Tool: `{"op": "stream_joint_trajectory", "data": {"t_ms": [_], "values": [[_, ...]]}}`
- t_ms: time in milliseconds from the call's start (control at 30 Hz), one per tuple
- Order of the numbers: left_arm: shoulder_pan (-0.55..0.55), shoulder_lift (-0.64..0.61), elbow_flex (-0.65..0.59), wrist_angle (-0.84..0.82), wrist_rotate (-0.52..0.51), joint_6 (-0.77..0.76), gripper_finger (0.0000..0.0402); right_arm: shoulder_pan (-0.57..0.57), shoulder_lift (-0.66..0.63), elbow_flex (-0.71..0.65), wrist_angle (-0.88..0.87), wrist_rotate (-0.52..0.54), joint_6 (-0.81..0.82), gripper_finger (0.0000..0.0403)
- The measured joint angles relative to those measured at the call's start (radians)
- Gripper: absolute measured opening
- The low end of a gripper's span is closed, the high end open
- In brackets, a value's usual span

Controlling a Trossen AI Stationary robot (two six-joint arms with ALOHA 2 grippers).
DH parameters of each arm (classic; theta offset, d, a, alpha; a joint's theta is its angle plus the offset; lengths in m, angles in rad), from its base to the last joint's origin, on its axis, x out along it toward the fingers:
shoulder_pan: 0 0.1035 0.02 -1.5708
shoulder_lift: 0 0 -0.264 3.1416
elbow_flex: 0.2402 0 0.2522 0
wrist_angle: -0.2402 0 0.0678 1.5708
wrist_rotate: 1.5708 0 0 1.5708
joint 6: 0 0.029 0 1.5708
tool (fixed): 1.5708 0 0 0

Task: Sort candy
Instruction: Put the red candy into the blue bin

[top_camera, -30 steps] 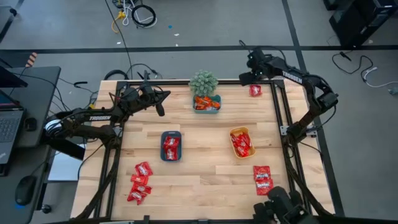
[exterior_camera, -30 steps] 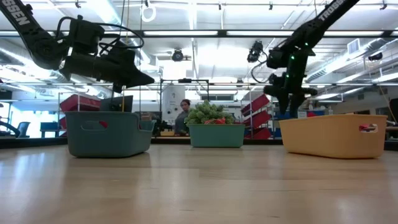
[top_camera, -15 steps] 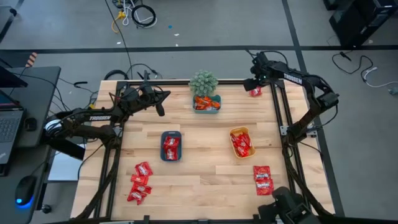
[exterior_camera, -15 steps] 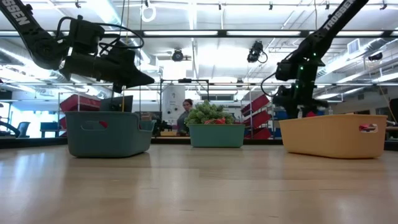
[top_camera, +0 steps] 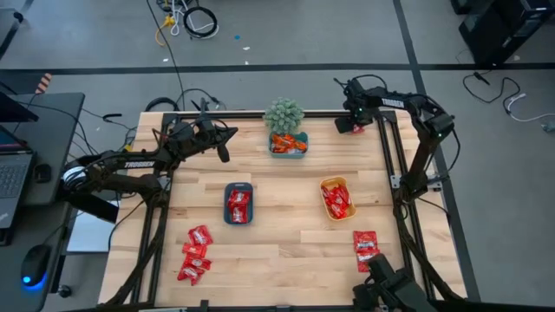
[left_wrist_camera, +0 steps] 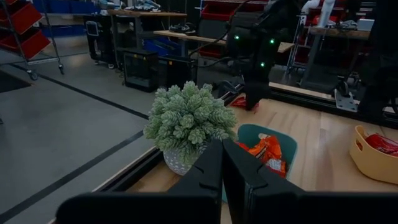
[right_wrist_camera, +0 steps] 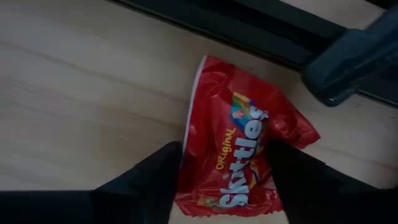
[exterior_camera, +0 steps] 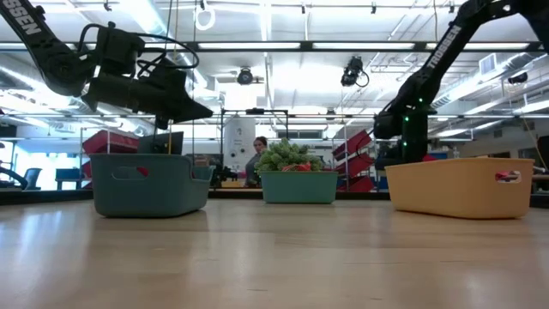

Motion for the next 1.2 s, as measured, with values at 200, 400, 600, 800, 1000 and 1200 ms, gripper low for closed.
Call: {"op": "stream_joint_trajectory", "data": {"t_ms": [200,400,600,800,1000,1200], "values": [[0.000,0.000,0.000,0.004,0.000,0.002,0.0011,0.048,-0.043,0.066,-0.060,0.008,-0.049,0.0108],[0.000,0.000,0.000,0.004,0.000,0.002,0.0011,0.152,-0.177,0.126,-0.178,0.037,-0.100,0.0014],[0.000,0.000,0.000,0.004,0.000,0.002,0.0011,0.368,-0.333,0.157,-0.182,0.043,-0.054,0.0020],[0.000,0.000,0.000,0.004,0.000,0.000,0.0011,0.644,-0.382,0.160,-0.053,0.040,-0.016,0.0005],[0.000,0.000,0.000,0.004,-0.001,-0.001,0.0011,0.854,-0.316,0.160,0.136,0.021,0.000,0.0002],[0.000,0.000,0.000,0.004,-0.001,-0.001,0.0011,0.972,-0.178,0.236,0.274,0.018,-0.018,0.0001]]}}
